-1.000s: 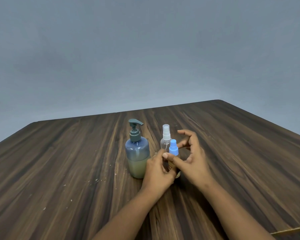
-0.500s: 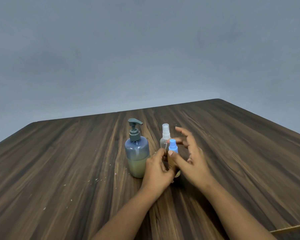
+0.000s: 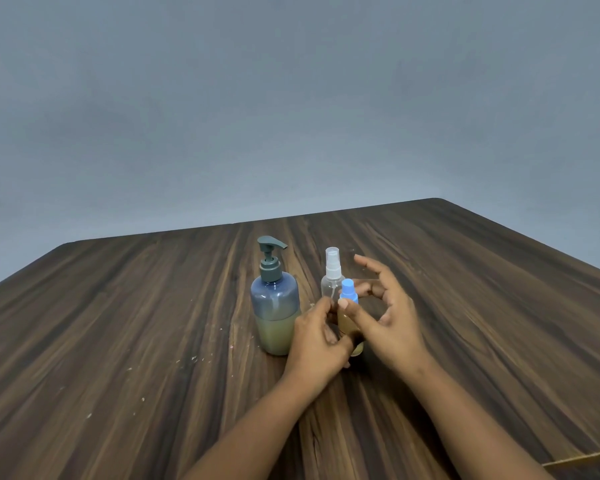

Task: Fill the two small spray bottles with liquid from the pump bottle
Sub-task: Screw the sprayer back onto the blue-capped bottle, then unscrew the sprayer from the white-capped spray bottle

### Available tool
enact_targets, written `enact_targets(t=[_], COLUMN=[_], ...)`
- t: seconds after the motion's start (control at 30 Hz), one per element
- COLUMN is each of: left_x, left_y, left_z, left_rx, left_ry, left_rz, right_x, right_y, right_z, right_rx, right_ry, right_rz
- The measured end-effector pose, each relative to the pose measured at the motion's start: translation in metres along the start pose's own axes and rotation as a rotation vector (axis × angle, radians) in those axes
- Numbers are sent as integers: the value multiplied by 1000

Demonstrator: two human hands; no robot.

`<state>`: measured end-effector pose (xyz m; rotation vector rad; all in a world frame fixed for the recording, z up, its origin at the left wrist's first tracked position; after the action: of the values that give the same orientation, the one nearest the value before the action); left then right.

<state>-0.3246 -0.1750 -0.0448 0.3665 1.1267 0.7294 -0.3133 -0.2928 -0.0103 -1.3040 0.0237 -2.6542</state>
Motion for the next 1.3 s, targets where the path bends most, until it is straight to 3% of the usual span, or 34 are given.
enact_targets(t=[0.43,0.6,0.73,0.87,1.0,1.3], left_x=[-1,-5,-4,1,3,7], left_y=[3,-4,-11,-12,-19,-12], left_z=[-3,-5,-1,1,2,2], left_rx=[-102,-30,26,57,104,23], left_ry=[-44,-48,-49,-27,-27,-7], left_rz=[11,-103,-97,-87,-89,-64], right_x=[2,-29,-44,-41,-54,-64], right_y=[-2,17,29,43,31,8], right_z=[-4,-13,-8,18,21,37], right_rx=[-62,6,50,-28,12,62], right_ry=[15,-235,-328,-355,-400,-373], right_rz=[-199,-130,-380,-707,-778,-787])
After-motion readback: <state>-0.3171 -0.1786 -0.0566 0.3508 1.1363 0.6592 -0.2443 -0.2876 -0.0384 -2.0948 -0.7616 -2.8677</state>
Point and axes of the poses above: each hand's wrist, its own z-axis towards the middle knuckle, its own y-axis out of the back of the hand, x = y × z, the point moved 9 cm from there along z, towards the middle knuckle, and after that the axes turned 15 degrees about z, right-handed, at the moved point
